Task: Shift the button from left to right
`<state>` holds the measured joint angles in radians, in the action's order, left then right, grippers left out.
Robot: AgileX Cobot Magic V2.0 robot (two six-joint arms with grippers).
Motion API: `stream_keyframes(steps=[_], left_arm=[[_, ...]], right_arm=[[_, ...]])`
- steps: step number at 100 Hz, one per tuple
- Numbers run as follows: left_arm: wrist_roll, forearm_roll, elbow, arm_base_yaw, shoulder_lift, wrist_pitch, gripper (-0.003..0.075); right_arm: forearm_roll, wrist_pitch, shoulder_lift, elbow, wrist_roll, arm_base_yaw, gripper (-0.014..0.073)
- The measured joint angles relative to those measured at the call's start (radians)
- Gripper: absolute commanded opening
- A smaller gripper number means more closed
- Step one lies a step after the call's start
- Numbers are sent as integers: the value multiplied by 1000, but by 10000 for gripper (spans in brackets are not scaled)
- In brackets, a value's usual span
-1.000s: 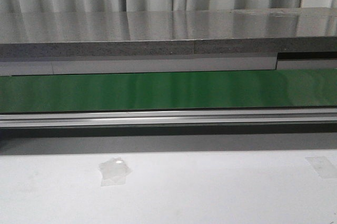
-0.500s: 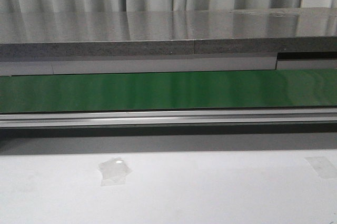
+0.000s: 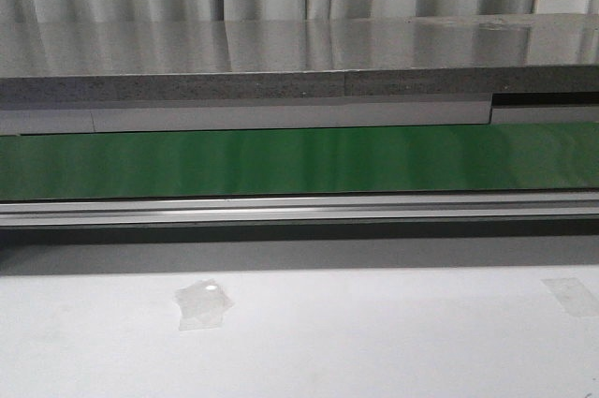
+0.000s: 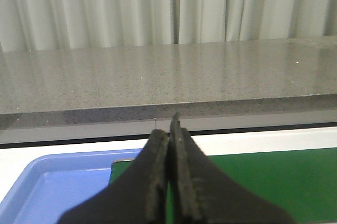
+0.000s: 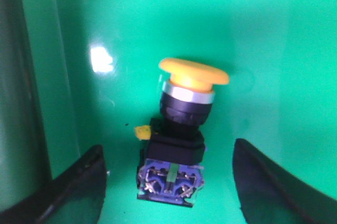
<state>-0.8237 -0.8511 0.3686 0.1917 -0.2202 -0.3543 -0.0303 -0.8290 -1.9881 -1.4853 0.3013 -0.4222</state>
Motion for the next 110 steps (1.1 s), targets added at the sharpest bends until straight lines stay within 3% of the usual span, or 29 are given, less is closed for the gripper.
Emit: stream_keyframes(steps=[43, 66, 93, 110], left_arm=[[0, 0, 0, 0, 0, 0, -20], [0, 0, 0, 0, 0, 0, -20], [0, 0, 0, 0, 0, 0, -20], [0, 0, 0, 0, 0, 0, -20]], right_arm=[[239, 115, 150, -14, 56, 22, 507], [359, 143, 242, -14, 137, 129, 507], [375, 156, 324, -12, 150, 277, 507], [387, 230, 414, 77, 153, 342, 507]])
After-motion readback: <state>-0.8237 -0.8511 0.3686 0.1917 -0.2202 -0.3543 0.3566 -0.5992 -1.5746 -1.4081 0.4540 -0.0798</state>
